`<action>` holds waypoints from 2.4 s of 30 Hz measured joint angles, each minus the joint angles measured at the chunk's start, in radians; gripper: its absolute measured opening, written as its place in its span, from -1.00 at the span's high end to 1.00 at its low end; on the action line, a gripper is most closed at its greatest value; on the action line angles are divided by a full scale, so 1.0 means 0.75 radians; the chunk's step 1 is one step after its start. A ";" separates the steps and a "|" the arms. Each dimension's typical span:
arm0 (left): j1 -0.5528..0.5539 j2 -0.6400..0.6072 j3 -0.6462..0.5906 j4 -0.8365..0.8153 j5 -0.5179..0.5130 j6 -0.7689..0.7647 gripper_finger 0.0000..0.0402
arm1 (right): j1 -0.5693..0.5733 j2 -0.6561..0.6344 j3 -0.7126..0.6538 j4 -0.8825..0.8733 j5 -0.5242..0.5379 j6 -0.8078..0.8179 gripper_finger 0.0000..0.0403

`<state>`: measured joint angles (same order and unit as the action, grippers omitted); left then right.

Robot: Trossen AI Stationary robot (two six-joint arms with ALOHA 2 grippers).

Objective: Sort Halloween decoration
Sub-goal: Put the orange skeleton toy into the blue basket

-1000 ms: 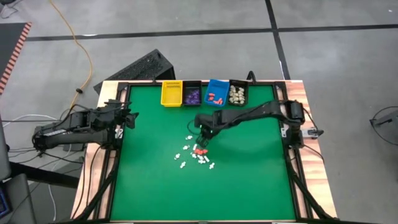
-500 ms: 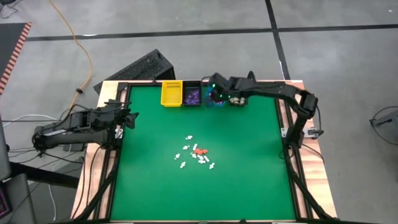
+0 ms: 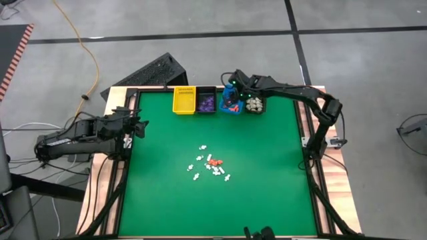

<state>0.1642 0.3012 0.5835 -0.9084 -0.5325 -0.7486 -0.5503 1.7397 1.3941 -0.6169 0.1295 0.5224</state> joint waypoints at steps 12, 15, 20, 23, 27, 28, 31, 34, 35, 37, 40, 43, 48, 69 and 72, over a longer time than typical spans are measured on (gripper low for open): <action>0.001 0.000 0.000 0.000 -0.001 -0.008 -0.28 | 0.311 -0.001 -0.024 0.033 -0.236 -0.115 -0.07; 0.001 0.000 0.000 0.000 -0.001 -0.009 -0.28 | 0.477 -0.001 -0.039 0.036 -0.251 -0.180 -0.07; 0.000 0.000 0.000 0.000 -0.001 -0.010 -0.28 | 0.714 -0.001 -0.075 0.043 -0.203 -0.222 -0.07; 0.000 0.000 0.000 0.000 -0.001 -0.010 -0.28 | 0.797 -0.002 -0.119 0.061 -0.135 -0.222 -0.07; 0.001 0.000 0.000 0.000 -0.001 -0.010 -0.28 | 0.839 -0.001 -0.175 0.137 -0.133 -0.240 -0.07; 0.000 0.000 0.000 0.000 -0.001 -0.010 -0.28 | 0.844 -0.001 -0.190 0.172 -0.133 -0.257 -0.07; 0.000 0.000 0.000 0.000 0.003 -0.010 -0.28 | 0.850 -0.002 -0.234 0.258 -0.132 -0.300 -0.07; 0.000 0.000 0.000 0.000 0.003 -0.010 -0.28 | 0.850 0.000 -0.247 0.291 -0.132 -0.323 -0.07; 0.000 0.000 0.000 0.000 0.003 -0.010 -0.28 | 0.850 0.013 -0.247 0.298 -0.132 -0.333 -0.07; 0.000 0.000 0.000 0.000 0.004 -0.010 -0.28 | 0.850 0.033 -0.247 0.317 -0.134 -0.359 -0.07; 0.000 -0.001 0.000 0.000 0.005 -0.010 -0.28 | 0.859 0.091 -0.249 0.366 -0.165 -0.384 -0.07; 0.000 -0.001 0.000 -0.003 0.004 -0.012 -0.28 | 0.865 0.146 -0.248 0.364 -0.171 -0.375 -0.07; 0.000 -0.001 0.000 -0.022 0.002 -0.021 -0.28 | 0.863 0.191 -0.247 0.369 -0.175 -0.373 -0.07; 0.001 -0.001 0.000 -0.031 -0.005 -0.031 -0.28 | 0.842 0.291 -0.232 0.359 -0.237 -0.288 0.67; 0.000 -0.001 0.000 -0.033 -0.003 -0.031 -0.28 | 0.846 0.288 -0.233 0.338 -0.235 -0.238 0.74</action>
<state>0.1642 0.3008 0.5835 -0.9329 -0.5346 -0.7715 0.0842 1.9560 1.2190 -0.3637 -0.0466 0.3438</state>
